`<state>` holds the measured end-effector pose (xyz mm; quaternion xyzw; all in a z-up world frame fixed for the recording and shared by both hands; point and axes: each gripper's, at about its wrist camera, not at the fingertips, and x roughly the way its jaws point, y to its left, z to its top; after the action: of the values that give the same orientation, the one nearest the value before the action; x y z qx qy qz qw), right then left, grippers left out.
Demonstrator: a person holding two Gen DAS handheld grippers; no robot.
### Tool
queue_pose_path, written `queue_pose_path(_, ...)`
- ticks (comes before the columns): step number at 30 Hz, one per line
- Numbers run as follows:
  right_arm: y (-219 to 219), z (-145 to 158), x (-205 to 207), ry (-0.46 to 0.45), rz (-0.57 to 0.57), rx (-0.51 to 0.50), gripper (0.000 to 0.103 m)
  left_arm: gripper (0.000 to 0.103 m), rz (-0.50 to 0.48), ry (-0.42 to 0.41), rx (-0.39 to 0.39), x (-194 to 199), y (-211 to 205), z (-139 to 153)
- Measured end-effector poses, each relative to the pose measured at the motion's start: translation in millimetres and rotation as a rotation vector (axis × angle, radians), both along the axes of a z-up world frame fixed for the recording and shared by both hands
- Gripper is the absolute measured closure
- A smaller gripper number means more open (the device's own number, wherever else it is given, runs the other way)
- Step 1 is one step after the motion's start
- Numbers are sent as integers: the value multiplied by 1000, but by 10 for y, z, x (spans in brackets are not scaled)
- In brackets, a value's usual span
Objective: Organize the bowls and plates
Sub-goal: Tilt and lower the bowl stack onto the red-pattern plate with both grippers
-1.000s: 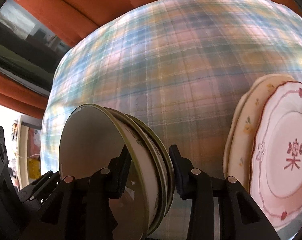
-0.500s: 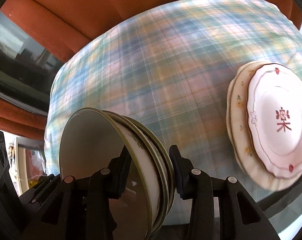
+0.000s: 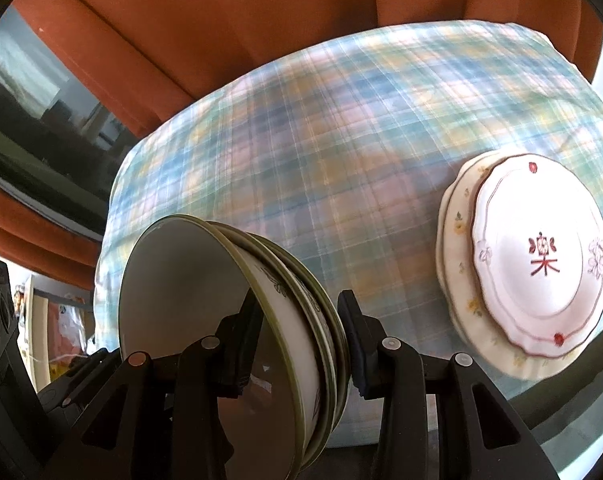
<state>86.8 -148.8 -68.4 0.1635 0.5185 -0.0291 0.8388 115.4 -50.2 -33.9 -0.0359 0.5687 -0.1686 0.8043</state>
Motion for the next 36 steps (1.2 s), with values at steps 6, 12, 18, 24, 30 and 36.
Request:
queue_pose_path(6, -222, 122, -23, -9, 55, -6, 61, 49, 53, -19, -9, -82, -244, 118)
queue_pose_path(12, -515, 240, -70, -22, 102, -13, 61, 49, 97, -32, -14, -155, -533, 187)
queue_pose_path(18, -837, 323, -107, -34, 138, -14, 61, 49, 136, -49, -17, -221, -834, 231)
queue_pose_path(24, -1113, 373, -136, -48, 171, -21, 61, 49, 170, -64, -29, -280, -1141, 249)
queue_pose_path(30, -1447, 412, -192, -64, 197, -39, 61, 49, 192, -76, -46, -311, -1452, 227)
queue_pose_path(36, -1765, 387, -214, -65, 203, -53, 61, 49, 191, -72, -61, -311, -1772, 160)
